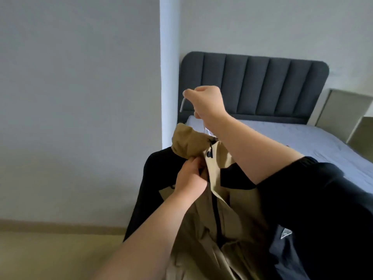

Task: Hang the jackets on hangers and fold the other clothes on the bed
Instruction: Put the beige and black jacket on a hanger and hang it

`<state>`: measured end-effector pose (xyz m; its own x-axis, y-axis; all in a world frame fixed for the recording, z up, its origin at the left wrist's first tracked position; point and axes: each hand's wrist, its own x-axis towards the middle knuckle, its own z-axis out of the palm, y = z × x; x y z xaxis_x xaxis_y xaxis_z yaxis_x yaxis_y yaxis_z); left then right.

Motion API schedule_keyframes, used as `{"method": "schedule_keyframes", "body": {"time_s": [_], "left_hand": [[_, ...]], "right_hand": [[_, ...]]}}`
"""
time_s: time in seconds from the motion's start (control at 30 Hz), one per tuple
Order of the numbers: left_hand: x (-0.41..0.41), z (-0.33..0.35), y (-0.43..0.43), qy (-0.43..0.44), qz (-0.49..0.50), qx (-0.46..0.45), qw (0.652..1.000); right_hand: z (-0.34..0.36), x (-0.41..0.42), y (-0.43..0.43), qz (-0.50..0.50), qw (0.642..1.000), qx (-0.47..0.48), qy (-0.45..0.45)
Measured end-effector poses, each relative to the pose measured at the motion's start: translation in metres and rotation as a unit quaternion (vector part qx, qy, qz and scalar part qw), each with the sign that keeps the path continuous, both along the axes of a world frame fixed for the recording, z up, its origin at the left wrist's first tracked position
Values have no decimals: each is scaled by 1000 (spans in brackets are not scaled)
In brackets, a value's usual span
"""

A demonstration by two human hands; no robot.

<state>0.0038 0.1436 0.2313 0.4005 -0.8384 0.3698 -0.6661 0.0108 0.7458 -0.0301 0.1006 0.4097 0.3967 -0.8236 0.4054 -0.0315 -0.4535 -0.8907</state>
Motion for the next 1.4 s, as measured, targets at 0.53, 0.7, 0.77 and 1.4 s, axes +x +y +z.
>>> {"method": "schedule_keyframes", "body": {"time_s": [0.53, 0.7, 0.77, 1.4], "left_hand": [[176, 169, 187, -203, 334, 15, 920], [185, 228, 284, -217, 508, -194, 811], [191, 244, 316, -259, 502, -170, 807], [241, 202, 472, -564, 315, 39, 762]], "right_hand": [[191, 113, 179, 300, 931, -23, -207], [194, 157, 213, 361, 907, 28, -216], [188, 175, 230, 379, 900, 49, -208], [139, 293, 386, 494, 837, 190, -138]]}}
